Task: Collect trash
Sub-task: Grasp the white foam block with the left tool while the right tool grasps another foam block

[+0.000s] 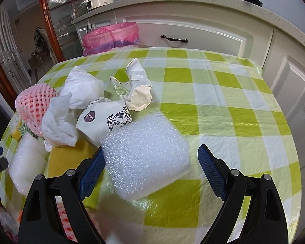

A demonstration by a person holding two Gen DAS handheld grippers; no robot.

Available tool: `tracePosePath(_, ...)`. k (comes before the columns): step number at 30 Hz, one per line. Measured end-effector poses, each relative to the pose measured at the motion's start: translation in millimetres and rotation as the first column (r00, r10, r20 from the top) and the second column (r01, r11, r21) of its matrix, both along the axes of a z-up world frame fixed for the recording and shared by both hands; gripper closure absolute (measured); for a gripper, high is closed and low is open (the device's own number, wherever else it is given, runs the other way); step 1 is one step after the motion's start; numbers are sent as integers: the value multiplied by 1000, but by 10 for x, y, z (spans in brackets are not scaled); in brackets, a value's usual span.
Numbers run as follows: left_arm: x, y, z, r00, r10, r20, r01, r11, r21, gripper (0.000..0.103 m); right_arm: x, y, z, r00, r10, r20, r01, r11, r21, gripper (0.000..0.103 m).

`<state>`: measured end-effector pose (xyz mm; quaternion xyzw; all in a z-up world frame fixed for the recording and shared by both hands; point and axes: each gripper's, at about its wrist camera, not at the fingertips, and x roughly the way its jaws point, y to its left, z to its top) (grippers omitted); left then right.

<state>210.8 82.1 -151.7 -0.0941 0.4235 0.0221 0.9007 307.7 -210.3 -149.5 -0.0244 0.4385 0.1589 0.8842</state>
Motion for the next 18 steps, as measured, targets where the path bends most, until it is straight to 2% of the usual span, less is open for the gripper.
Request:
tracePosePath(1,-4,-68,15,1000,-28,7,28,1000,-8,6,16,-9,-9,1000,5,0,-5,1000,15,31)
tracePosePath(6,56,-488,90,989,-146,37,146,989,6,6,1,-95,15,1000,-6,28,5,998,65,34)
tracePosePath(8,155,-625,54,984,-174,26,173,985,25,10,-29,-139,40,999,-14,37,11,997,73,34)
tracePosePath(11,308,-732,-40,983,-185,2,184,981,54,25,-77,-234,102,998,-31,51,26,995,93,34)
tracePosePath(14,427,-770,-139,983,-183,-18,184,982,48,43,-103,-334,171,997,-45,59,38,993,114,34)
tracePosePath(16,452,-789,-183,981,-191,-24,192,980,48,65,-131,-370,205,997,-50,66,41,992,123,34)
tracePosePath(18,421,-818,-185,980,-199,-15,200,977,72,68,-152,-378,234,996,-50,77,39,990,132,34)
